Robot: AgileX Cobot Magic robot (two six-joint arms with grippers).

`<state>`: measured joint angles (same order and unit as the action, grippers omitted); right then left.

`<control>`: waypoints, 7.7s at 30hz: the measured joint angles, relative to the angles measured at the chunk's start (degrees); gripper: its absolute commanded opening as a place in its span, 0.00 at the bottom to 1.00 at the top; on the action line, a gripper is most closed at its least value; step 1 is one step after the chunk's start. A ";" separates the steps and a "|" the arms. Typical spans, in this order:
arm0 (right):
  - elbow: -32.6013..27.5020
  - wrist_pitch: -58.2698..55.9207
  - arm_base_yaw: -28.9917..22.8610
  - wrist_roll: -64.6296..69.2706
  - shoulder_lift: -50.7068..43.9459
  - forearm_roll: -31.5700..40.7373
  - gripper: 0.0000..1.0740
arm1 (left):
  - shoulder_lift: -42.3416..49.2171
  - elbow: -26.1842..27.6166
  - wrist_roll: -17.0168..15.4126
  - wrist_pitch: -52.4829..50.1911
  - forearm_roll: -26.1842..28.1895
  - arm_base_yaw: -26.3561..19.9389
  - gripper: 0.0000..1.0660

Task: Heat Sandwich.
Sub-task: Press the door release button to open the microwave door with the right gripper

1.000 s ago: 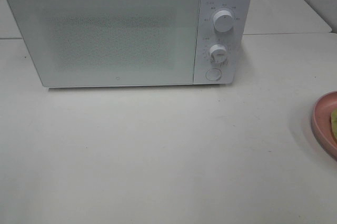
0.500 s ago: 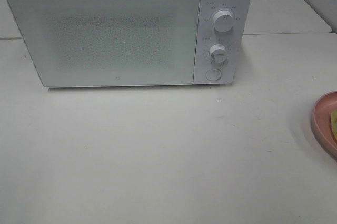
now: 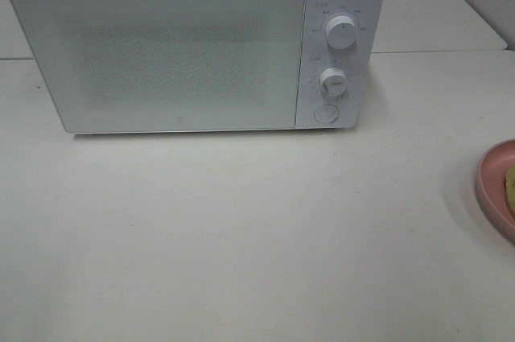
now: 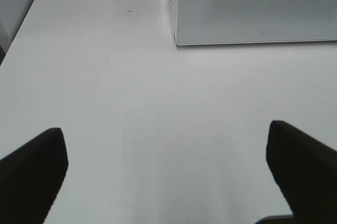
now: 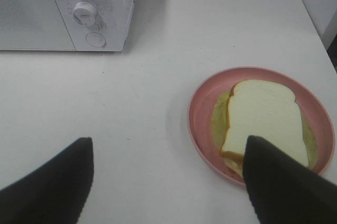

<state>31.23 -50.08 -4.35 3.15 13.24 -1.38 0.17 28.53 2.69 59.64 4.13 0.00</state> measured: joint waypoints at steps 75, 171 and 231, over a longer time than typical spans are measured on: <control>-17.36 105.54 -12.55 -7.33 69.04 13.29 0.70 | 0.00 0.00 0.00 0.00 0.00 0.00 0.92; -12.55 107.49 -40.39 72.02 81.76 47.50 0.00 | 0.00 0.00 0.00 0.00 0.00 0.00 0.92; 16.84 98.89 -24.69 76.89 108.23 33.92 0.00 | 0.00 0.00 0.00 0.00 0.00 0.00 0.92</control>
<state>48.07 48.82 -29.05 80.04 121.47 32.54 0.17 28.53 2.69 59.64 4.13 0.00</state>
